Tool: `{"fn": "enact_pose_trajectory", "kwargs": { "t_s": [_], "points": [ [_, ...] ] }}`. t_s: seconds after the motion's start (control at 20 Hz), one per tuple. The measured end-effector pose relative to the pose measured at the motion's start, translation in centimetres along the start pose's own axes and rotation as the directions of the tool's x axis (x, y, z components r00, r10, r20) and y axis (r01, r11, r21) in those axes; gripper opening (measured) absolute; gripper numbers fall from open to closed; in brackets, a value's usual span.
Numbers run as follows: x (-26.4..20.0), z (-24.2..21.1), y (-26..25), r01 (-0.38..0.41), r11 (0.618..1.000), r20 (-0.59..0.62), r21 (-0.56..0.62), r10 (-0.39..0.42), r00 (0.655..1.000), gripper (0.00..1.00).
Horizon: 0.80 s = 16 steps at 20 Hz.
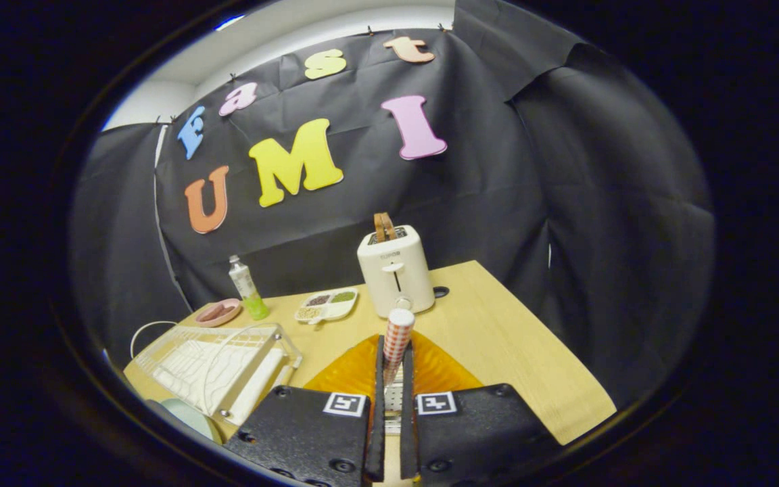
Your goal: Take the plate from the dish rack, then take the spoon from the basket and place it into the plate.
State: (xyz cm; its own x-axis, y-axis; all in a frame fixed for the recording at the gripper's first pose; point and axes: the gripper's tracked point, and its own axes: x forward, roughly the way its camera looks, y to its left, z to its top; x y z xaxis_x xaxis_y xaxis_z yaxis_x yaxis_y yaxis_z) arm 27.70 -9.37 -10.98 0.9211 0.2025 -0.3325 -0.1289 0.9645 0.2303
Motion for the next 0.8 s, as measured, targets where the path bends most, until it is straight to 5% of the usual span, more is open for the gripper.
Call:
{"fn": "enact_pose_trajectory", "kwargs": {
  "t_s": [0.35,0.8],
  "points": [
    [-1.7,2.8,0.7,0.115,0.992,0.065,-0.058,-0.111,0.992,0.09],
    [-9.3,7.9,5.2,0.241,0.964,0.185,-0.111,-0.219,0.958,0.09]
  ]
}}
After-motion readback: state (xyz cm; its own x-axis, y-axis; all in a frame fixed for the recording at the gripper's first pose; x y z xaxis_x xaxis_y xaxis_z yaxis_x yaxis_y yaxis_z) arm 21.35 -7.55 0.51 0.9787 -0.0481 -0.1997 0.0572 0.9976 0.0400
